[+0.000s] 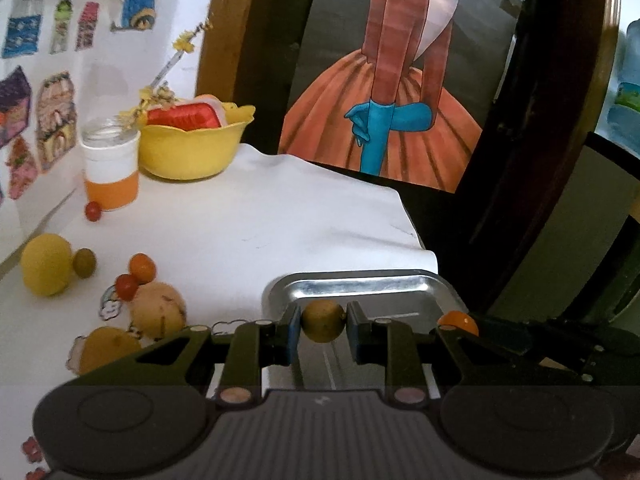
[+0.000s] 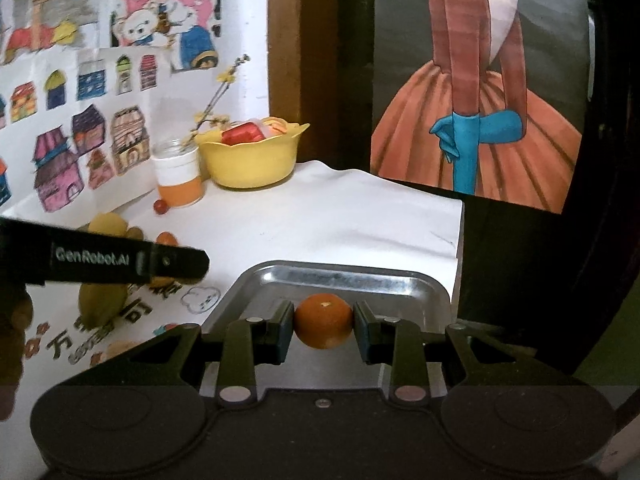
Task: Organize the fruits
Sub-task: 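Drop the brown fruit into the tray with left tool while right tool drops the tangerine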
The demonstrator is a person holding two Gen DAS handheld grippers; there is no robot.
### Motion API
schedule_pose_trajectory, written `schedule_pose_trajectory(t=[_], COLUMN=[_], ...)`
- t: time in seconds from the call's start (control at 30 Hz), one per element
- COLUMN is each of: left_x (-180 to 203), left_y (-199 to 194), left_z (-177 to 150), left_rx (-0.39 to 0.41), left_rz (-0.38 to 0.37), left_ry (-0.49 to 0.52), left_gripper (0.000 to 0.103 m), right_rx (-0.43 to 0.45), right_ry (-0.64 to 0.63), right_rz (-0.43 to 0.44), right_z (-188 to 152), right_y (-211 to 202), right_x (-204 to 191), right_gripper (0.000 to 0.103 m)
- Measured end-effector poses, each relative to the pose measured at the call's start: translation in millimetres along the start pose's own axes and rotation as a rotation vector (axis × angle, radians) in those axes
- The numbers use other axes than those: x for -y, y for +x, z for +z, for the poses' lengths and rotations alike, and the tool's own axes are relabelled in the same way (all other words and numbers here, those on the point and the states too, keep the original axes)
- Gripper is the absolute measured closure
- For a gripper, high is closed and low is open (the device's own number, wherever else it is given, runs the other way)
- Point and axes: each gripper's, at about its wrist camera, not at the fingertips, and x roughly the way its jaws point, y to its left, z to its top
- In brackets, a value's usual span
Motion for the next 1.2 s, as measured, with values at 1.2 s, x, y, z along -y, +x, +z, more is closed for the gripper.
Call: schedule_pose_trajectory(t=[1.2], left_x=[4.6], left_y=[79.1], left_z=[-1.2], left_rx=[-0.189], left_rz=[0.04], left_ry=[0.008], left_gripper=[0.067], right_rx=[-0.129], right_ry=[0.046], right_rz=[0.004], right_z=[-4.9], right_y=[68.8], right_x=[33.1], right_gripper=[0.065])
